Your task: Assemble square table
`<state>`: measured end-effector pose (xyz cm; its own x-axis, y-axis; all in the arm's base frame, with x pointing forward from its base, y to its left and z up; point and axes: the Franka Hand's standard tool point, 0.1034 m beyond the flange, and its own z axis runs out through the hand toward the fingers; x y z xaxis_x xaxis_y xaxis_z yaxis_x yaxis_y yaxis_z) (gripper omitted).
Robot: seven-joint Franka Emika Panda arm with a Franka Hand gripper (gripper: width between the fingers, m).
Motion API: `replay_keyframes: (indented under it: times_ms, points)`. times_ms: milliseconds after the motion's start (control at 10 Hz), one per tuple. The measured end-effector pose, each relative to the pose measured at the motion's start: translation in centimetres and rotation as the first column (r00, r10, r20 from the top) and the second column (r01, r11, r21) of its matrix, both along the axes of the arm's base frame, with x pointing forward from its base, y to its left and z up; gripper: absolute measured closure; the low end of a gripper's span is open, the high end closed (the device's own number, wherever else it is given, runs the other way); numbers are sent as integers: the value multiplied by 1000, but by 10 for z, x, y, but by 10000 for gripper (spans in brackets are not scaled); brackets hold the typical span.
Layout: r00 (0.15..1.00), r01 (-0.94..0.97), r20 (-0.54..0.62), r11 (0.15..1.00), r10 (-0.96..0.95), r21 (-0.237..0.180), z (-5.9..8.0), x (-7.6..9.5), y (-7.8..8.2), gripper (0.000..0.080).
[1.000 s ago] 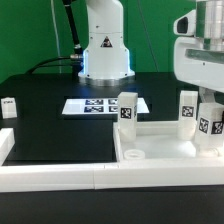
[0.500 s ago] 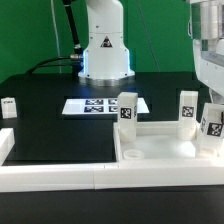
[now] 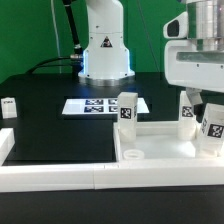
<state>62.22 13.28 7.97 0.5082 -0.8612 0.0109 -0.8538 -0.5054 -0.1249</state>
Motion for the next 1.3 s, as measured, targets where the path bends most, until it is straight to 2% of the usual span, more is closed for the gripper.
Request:
replay_keyframes:
  times_ms: [200,300,400,600,800,900,1000,1300]
  points:
    - [991,-131,6,991,131,-17,0,0,-1,152]
    - [970,-243,4,969,243,-48,0,1,-2,151]
    - [916,-399,3,912,401,-95,2,6,-4,151]
    - [826,-556,21,819,564,-138,4,15,-19,151]
    - [857,-509,25,851,515,-129,4,14,-15,397]
    - [864,-496,25,859,503,-127,4,14,-16,397]
    - [900,-428,29,896,434,-117,4,14,-18,509]
    - [972,-231,31,969,234,-87,3,12,-20,509]
